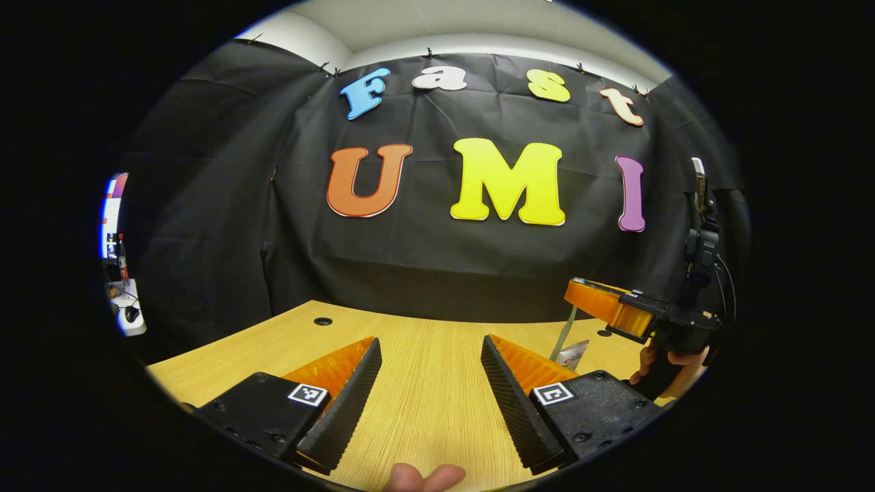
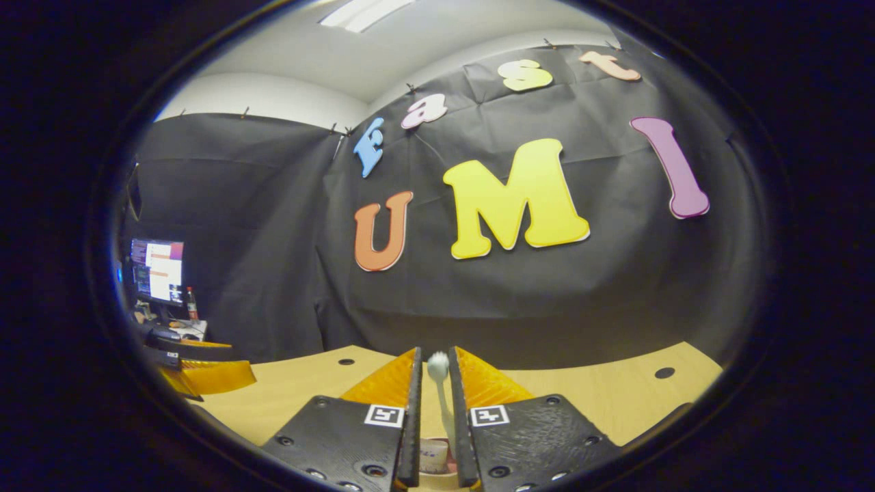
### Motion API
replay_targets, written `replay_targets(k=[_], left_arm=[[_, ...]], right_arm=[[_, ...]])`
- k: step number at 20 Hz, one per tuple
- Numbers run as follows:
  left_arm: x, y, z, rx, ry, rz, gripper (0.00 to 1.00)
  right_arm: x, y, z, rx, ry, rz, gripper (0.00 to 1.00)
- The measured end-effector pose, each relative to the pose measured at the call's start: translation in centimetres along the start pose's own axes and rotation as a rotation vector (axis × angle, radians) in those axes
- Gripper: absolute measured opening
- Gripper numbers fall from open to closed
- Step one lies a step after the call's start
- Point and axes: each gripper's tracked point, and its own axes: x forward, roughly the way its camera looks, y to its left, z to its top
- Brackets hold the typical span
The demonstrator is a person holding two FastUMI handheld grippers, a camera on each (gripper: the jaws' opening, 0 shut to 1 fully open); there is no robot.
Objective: Put the toothbrush and toothpaste on the desktop into the cup, then pick up the cup and place it on the coaster on the desktop.
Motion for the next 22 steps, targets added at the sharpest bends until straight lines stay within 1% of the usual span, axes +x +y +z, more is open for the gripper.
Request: replay_targets(k=[1, 3, 4, 5, 6, 8, 9, 10, 11, 13, 14, 16, 17, 18, 19, 20, 22], left_arm=[[0.0, 0.0, 0.0, -0.001, -0.002, 0.0, 0.93], [-0.1, -0.2, 0.0, -0.001, 0.0, -0.005, 0.93], [-0.1, -0.4, 0.1, -0.002, 0.0, -0.008, 0.93], [-0.2, -0.6, 0.2, -0.002, 0.001, -0.012, 0.93], [-0.2, -0.8, 0.2, -0.002, 0.002, -0.017, 0.93], [-0.3, -1.2, 0.0, -0.003, 0.006, -0.036, 0.94], [-0.3, -1.7, 0.0, -0.007, 0.009, -0.054, 0.94], [-0.3, -2.0, -0.3, -0.007, 0.022, -0.065, 0.86], [-0.2, -2.3, -0.7, -0.006, 0.041, -0.075, 0.93], [-0.3, -3.4, -1.4, -0.003, 0.076, -0.113, 0.93], [-0.2, -3.9, -1.6, 0.005, 0.09, -0.133, 0.93], [-0.2, -5.0, -2.3, 0.022, 0.13, -0.181, 0.93], [-0.2, -5.7, -2.5, 0.035, 0.155, -0.214, 0.94], [-0.4, -6.6, -3.0, 0.046, 0.184, -0.256, 0.94], [-0.4, -7.5, -3.5, 0.062, 0.219, -0.299, 0.93], [-0.5, -8.2, -3.9, 0.08, 0.256, -0.337, 0.94], [-0.8, -9.4, -5.2, 0.121, 0.37, -0.422, 0.93]], right_arm=[[-0.2, 0.0, 0.2, -0.017, -0.007, -0.003, 0.27], [-0.7, 0.2, 0.4, -0.032, -0.014, -0.001, 0.28], [-0.9, 0.4, 0.5, -0.024, -0.017, 0.007, 0.33], [-1.2, 0.5, 0.8, -0.015, -0.021, 0.006, 0.47], [-1.5, 0.1, 1.1, -0.012, -0.025, -0.003, 0.48], [-2.2, -0.1, 1.8, -0.017, -0.034, -0.007, 0.55], [-2.8, -0.5, 2.2, -0.022, -0.042, -0.017, 0.69], [-3.4, -0.9, 2.4, -0.022, -0.046, -0.026, 0.77], [-4.0, -1.2, 2.7, -0.014, -0.05, -0.037, 0.87], [-5.6, -2.1, 3.2, 0.005, -0.052, -0.056, 0.98], [-6.5, -2.6, 3.5, 0.012, -0.05, -0.064, 0.95], [-8.6, -3.7, 3.8, 0.013, -0.03, -0.076, 0.95], [-9.6, -4.1, 3.8, 0.009, -0.012, -0.076, 0.92], [-10.7, -4.6, 3.8, 0.005, 0.005, -0.08, 0.92], [-11.8, -5.2, 3.9, 0.004, 0.019, -0.089, 0.95], [-12.9, -5.8, 3.9, 0.003, 0.033, -0.093, 0.95], [-15.1, -6.7, 3.5, 0.003, 0.065, -0.096, 0.95]])
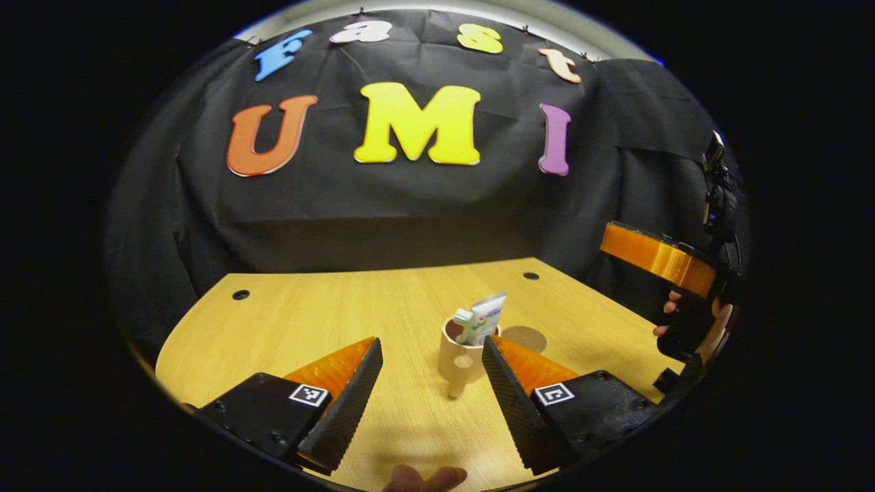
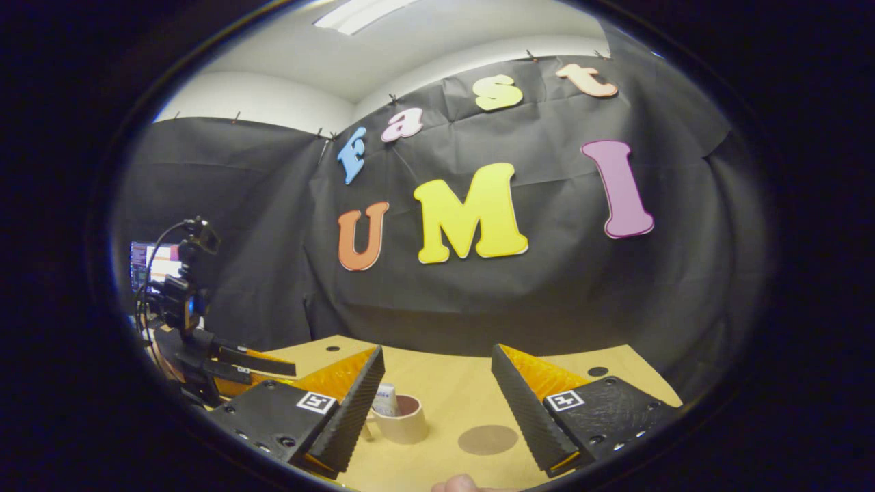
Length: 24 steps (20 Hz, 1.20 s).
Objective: Put the toothbrush and toothpaste on the desktop into the cup, then pick up the cup and place it on the coaster on the desktop.
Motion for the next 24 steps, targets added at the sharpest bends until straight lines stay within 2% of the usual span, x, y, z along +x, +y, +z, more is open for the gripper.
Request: replay_targets(k=[4, 6, 7, 9, 12, 13, 16, 19, 21, 24], left_arm=[[1.1, -2.1, -1.4, -0.01, 0.224, -0.101, 0.94], [1.7, -1.5, -1.7, 0.053, 0.339, -0.094, 0.94], [2.3, -1.4, -2.1, 0.079, 0.389, -0.088, 0.94], [2.6, -1.8, -3.2, 0.1, 0.491, -0.108, 0.94], [4.2, -2.1, -4.6, 0.146, 0.619, -0.138, 0.94], [4.9, -2.0, -4.9, 0.158, 0.649, -0.141, 0.94], [6.4, -1.3, -5.6, 0.209, 0.731, -0.129, 0.94], [7.5, -0.9, -5.6, 0.255, 0.781, -0.131, 0.94], [8.2, -0.6, -5.5, 0.277, 0.81, -0.132, 0.94], [8.7, 0.2, -5.2, 0.309, 0.867, -0.129, 0.92]], right_arm=[[-3.4, -1.5, -1.3, 0.029, 0.073, 0.02, 0.93], [-4.9, -2.1, -1.4, 0.04, 0.084, 0.015, 0.92], [-5.4, -2.4, -1.5, 0.038, 0.091, 0.014, 0.96], [-6.4, -2.8, -1.7, 0.027, 0.098, 0.01, 0.92], [-7.9, -3.7, -1.5, 0.044, 0.093, -0.01, 0.95], [-8.5, -4.0, -1.4, 0.062, 0.09, -0.012, 0.92], [-9.7, -5.9, -1.4, 0.099, 0.081, -0.042, 0.96], [-10.4, -7.8, -2.2, 0.134, 0.082, -0.078, 0.93], [-10.9, -9.2, -2.6, 0.15, 0.075, -0.103, 0.98], [-11.1, -10.3, -3.3, 0.179, 0.067, -0.124, 0.95]])
